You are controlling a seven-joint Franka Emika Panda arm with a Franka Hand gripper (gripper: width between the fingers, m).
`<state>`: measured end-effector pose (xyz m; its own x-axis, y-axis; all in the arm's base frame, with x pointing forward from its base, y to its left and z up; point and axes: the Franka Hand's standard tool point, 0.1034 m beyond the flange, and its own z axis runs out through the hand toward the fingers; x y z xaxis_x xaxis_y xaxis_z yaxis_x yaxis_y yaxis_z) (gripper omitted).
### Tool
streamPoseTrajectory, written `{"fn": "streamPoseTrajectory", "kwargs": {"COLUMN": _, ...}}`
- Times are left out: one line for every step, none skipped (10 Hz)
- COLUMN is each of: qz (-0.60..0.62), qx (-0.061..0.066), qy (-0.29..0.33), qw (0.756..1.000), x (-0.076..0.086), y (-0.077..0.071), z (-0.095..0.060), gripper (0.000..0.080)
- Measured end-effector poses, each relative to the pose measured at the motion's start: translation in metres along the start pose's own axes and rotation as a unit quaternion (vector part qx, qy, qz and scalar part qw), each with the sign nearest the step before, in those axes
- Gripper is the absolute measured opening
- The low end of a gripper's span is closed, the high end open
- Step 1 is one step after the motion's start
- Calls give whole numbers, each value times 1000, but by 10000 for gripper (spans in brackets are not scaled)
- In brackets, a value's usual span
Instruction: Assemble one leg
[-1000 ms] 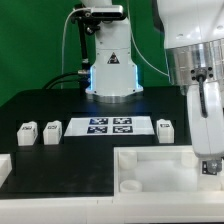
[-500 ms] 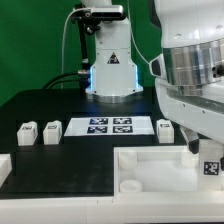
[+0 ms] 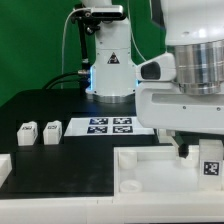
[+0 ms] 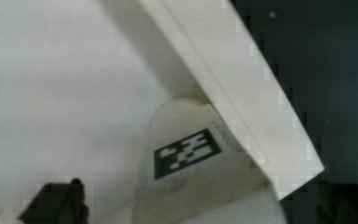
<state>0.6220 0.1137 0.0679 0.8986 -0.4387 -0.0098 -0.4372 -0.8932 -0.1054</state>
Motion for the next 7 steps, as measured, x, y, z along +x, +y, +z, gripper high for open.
{"fn": "streamPoseTrajectory", "kwargs": {"qz": -3, "qx": 1, "qy": 0, "qw": 1000, "x": 0, "y": 0, "z": 1, "gripper": 649}}
{"fn": "streamPoseTrajectory", "kwargs": {"qz": 18, "qx": 1, "qy": -1, "qw": 1000, "x": 0, "y": 0, "z": 1, "gripper": 506}}
{"fn": "streamPoseTrajectory", "kwargs": {"qz": 26, "qx": 1, "qy": -1, "qw": 1000, "x": 0, "y": 0, "z": 1, "gripper": 506}}
{"fn": "streamPoseTrajectory", "kwargs": {"qz": 77, "qx": 2, "qy": -2, "qw": 997, "x": -1, "y": 0, "z": 1, "gripper": 313}}
{"fn": "streamPoseTrajectory", "kwargs": {"qz": 143, "qx": 4, "qy": -3, "qw": 990, "x": -1, "y": 0, "z": 1, "gripper": 289}}
{"fn": "streamPoseTrajectory", "kwargs": {"qz": 184, "qx": 5, "qy": -3, "qw": 983, "x": -1, "y": 0, "z": 2, "gripper": 289}}
{"fn": "streamPoseTrajectory", "kwargs": {"qz": 253, "qx": 6, "qy": -4, "qw": 967, "x": 0, "y": -1, "z": 2, "gripper": 289}}
